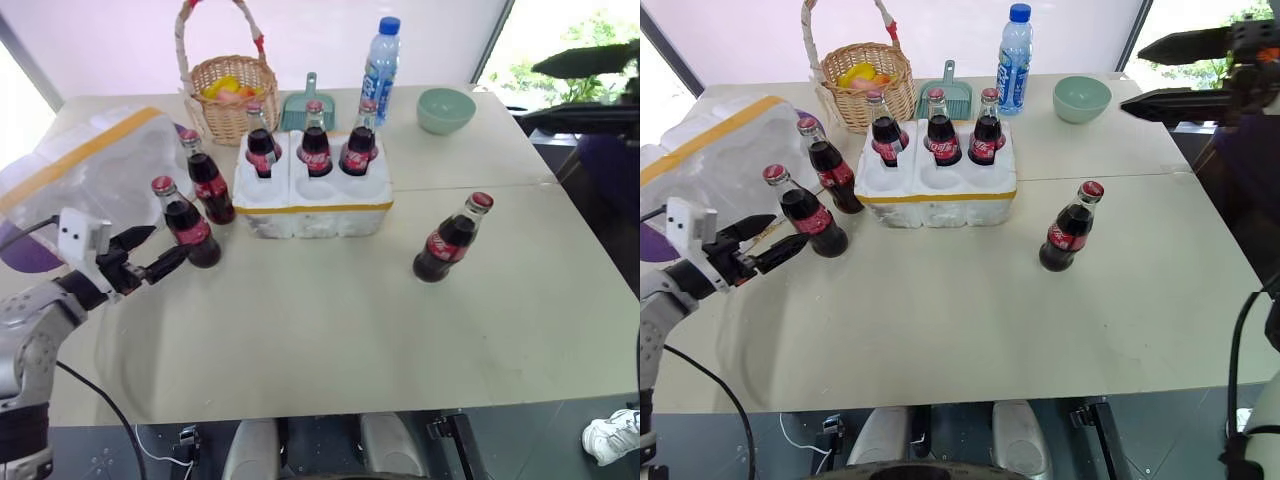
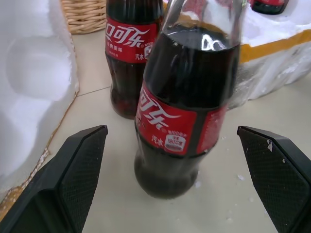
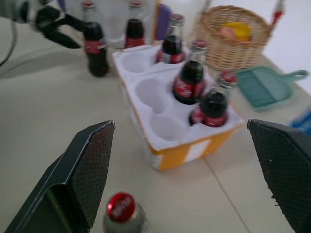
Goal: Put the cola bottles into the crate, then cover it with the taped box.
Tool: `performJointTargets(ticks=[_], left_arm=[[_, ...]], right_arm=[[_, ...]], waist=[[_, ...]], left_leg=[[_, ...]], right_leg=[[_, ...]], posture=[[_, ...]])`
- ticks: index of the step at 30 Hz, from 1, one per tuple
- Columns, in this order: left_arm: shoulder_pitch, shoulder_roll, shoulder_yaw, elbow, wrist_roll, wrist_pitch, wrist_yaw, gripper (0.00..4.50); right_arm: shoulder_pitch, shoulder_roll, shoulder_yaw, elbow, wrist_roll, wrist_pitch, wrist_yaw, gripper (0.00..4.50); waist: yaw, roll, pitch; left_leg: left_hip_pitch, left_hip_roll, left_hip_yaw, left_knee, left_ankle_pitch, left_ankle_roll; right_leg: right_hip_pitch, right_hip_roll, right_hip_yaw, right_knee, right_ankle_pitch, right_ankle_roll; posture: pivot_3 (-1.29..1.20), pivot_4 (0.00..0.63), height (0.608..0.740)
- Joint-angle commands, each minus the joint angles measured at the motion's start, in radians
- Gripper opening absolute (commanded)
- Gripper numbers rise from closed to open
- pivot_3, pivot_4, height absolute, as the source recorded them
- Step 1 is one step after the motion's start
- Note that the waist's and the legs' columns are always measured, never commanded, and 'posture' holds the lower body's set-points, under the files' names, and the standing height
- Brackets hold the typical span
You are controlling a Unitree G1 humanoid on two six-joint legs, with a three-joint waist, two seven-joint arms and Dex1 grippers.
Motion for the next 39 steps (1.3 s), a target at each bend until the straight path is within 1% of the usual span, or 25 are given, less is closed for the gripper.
performJointTargets(ticks=[1,6,10,11,12,13,14,15,16,17,20,22,24,26,28,29,33,37,39], left_arm=[[-0.070,-0.014,-0.032,0.019,0.027,-0.041,0.016,4.46],[-0.147,-0.057,-0.104,0.074,0.068,-0.073,0.020,4.46],[-0.177,-0.072,-0.155,0.120,0.108,-0.102,0.004,4.46],[-0.175,-0.069,-0.157,0.123,0.110,-0.108,-0.005,4.23],[-0.169,-0.065,-0.152,0.122,0.105,-0.108,-0.015,3.91],[-0.162,-0.056,-0.145,0.119,0.099,-0.102,-0.026,3.57],[-0.156,-0.047,-0.138,0.118,0.095,-0.099,-0.035,3.10],[-0.149,-0.029,-0.128,0.112,0.084,-0.079,-0.049,2.82],[-0.145,-0.017,-0.121,0.107,0.078,-0.065,-0.058,2.85],[-0.139,0.002,-0.111,0.088,0.050,-0.038,-0.084,2.85],[-0.129,0.058,-0.078,-0.011,-0.090,0.088,-0.172,2.85],[-0.157,0.091,-0.063,-0.085,-0.210,0.186,-0.215,2.85],[-0.256,0.056,-0.060,-0.120,-0.307,0.256,-0.154,2.85],[-0.376,-0.023,-0.084,-0.133,-0.364,0.285,-0.065,2.85],[-0.481,-0.106,-0.148,-0.118,-0.308,0.250,0.004,2.85],[-0.512,-0.133,-0.170,-0.107,-0.278,0.234,0.025,2.85],[-0.664,-0.275,-0.248,0.038,-0.181,0.147,0.081,2.85],[-0.769,-0.356,-0.315,0.226,-0.029,0.005,0.098,2.85],[-0.809,-0.383,-0.331,0.314,0.021,-0.053,0.098,2.85]], right_arm=[[-0.018,0.007,-0.024,-0.102,0.050,0.051,0.012,4.50],[0.026,0.025,-0.058,-0.237,0.123,0.125,0.003,4.50],[0.064,0.030,-0.071,-0.299,0.145,0.145,-0.029,4.50],[0.071,0.030,-0.074,-0.307,0.148,0.144,-0.036,4.50],[0.075,0.030,-0.078,-0.312,0.153,0.148,-0.044,4.50],[0.077,0.032,-0.084,-0.315,0.155,0.148,-0.056,4.50],[0.078,0.033,-0.090,-0.317,0.159,0.153,-0.069,4.50],[0.080,0.034,-0.096,-0.319,0.165,0.158,-0.080,4.50],[0.082,0.034,-0.100,-0.321,0.169,0.162,-0.088,4.50],[0.089,0.032,-0.105,-0.325,0.171,0.162,-0.095,4.50],[0.113,0.026,-0.117,-0.338,0.170,0.150,-0.112,4.50],[0.120,0.027,-0.125,-0.342,0.176,0.154,-0.125,4.50],[0.126,0.030,-0.131,-0.343,0.180,0.155,-0.143,4.50],[0.138,0.041,-0.142,-0.349,0.184,0.156,-0.175,4.50],[0.158,0.052,-0.159,-0.363,0.192,0.168,-0.214,4.50],[0.166,0.053,-0.164,-0.370,0.197,0.172,-0.226,4.50],[0.209,0.055,-0.185,-0.408,0.215,0.180,-0.260,4.50],[0.237,0.057,-0.206,-0.428,0.232,0.194,-0.305,4.50],[0.255,0.055,-0.218,-0.442,0.243,0.199,-0.320,4.50]], waist=[[0.004,0.000,0.000],[0.008,0.000,0.000],[0.006,0.000,0.000],[0.003,0.000,0.000],[0.002,0.000,0.000],[0.000,0.000,0.000],[-0.001,0.000,0.000],[-0.002,0.000,0.000],[-0.003,-0.001,0.000],[-0.004,-0.001,0.000],[-0.004,-0.002,0.001],[0.000,-0.002,0.001],[0.009,-0.003,0.002],[0.028,-0.004,0.003],[0.034,-0.006,0.003],[0.034,-0.006,0.003],[0.031,-0.006,0.003],[0.023,-0.006,0.003],[0.021,-0.006,0.003]], left_leg=[[-0.001,0.000,0.000,0.000,0.000,0.000],[-0.009,-0.001,-0.001,0.002,0.000,0.000],[-0.009,-0.001,-0.002,0.005,0.000,0.000],[-0.009,-0.001,-0.002,0.006,0.000,0.000],[-0.009,-0.001,-0.002,0.006,0.000,0.000],[-0.009,-0.001,-0.002,0.007,0.000,0.000],[-0.009,-0.001,-0.002,0.008,0.000,0.000],[-0.009,-0.001,-0.002,0.009,0.000,0.000],[-0.009,-0.001,-0.002,0.010,0.000,0.000],[-0.009,-0.001,-0.002,0.011,0.000,0.000],[-0.010,0.000,-0.002,0.011,0.000,0.000],[-0.011,0.000,-0.002,0.011,0.000,0.000],[-0.016,0.000,-0.005,0.014,0.000,0.000],[-0.017,-0.001,-0.007,0.017,0.000,0.000],[-0.017,-0.001,-0.009,0.019,0.000,0.000],[-0.016,-0.002,-0.009,0.020,0.000,0.000],[-0.016,-0.003,-0.009,0.019,0.000,0.000],[-0.016,-0.002,-0.009,0.018,0.001,0.000],[-0.016,-0.002,-0.009,0.018,0.001,0.000]], right_leg=[[-0.001,0.000,0.000,0.001,0.000,0.000],[-0.011,-0.001,0.000,0.007,0.001,0.001],[-0.012,0.001,-0.001,0.012,0.001,0.001],[-0.012,0.001,-0.001,0.013,0.001,0.001],[-0.012,0.001,-0.001,0.014,0.001,0.001],[-0.012,0.001,-0.001,0.014,0.001,0.001],[-0.012,0.001,-0.001,0.015,0.001,0.001],[-0.012,0.001,-0.001,0.015,0.001,0.001],[-0.012,0.001,-0.001,0.016,0.001,0.001],[-0.012,0.001,-0.001,0.016,0.001,0.001],[-0.012,0.002,-0.001,0.016,0.001,0.001],[-0.013,0.001,-0.001,0.016,0.001,0.001],[-0.014,0.001,-0.003,0.016,0.001,0.001],[-0.014,0.001,-0.004,0.016,0.001,0.001],[-0.011,0.002,-0.006,0.016,0.001,0.003],[-0.010,0.001,-0.006,0.016,0.002,0.004],[-0.009,0.001,-0.005,0.015,0.003,0.005],[-0.011,0.003,-0.005,0.016,0.003,0.005],[-0.011,0.004,-0.005,0.016,0.003,0.005]], posture=[[0.00,0.150,0.740],[0.00,0.150,0.740],[0.00,0.150,0.740],[0.00,0.150,0.740],[0.00,0.150,0.740],[0.00,0.150,0.740],[0.00,0.150,0.740],[0.00,0.150,0.740],[0.00,0.150,0.740],[0.00,0.150,0.740],[0.00,0.150,0.740],[0.00,0.150,0.740],[0.00,0.150,0.740],[0.00,0.150,0.740],[0.00,0.150,0.740],[0.00,0.150,0.740],[0.00,0.150,0.740],[0.00,0.150,0.740],[0.00,0.150,0.740]])
